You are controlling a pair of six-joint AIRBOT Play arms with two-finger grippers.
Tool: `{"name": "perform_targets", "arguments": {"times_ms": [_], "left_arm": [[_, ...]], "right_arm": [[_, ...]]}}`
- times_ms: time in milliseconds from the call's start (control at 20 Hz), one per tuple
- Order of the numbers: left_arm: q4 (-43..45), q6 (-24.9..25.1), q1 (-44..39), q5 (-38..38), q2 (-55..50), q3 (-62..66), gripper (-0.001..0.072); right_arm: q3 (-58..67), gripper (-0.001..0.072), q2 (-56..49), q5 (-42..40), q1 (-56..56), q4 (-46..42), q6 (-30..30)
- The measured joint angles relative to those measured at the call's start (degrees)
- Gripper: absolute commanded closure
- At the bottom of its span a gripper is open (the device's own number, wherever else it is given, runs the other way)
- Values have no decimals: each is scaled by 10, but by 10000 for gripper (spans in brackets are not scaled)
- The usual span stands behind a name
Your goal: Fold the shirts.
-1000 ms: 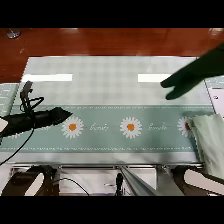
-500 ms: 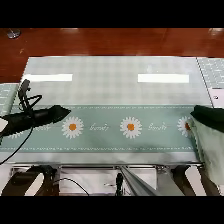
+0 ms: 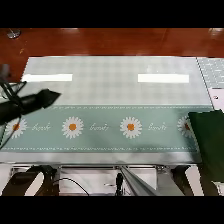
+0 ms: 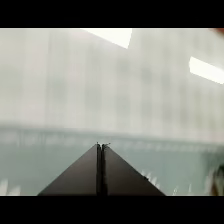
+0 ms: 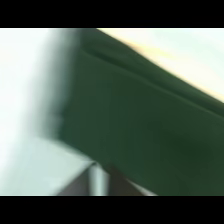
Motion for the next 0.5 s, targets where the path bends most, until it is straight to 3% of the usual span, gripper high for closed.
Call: {"name": "perform_targets", "arguments": {"times_ms": [150,250,400,500], "left_arm": [[0,12,0,-10,-59,146,681],[3,23,-24,-48,-119,263,681],[87,21,-97,-108,-194,376,681],[198,-23,-151,-132,-227,372,680]], "right_arm": [[18,689,-52,-113,119,231,-73],[41,689,-93,-176,253,258,-116],[67,689,-164,-222,455,104,-119],[67,689,-219,-219,554,-44,-74]]}}
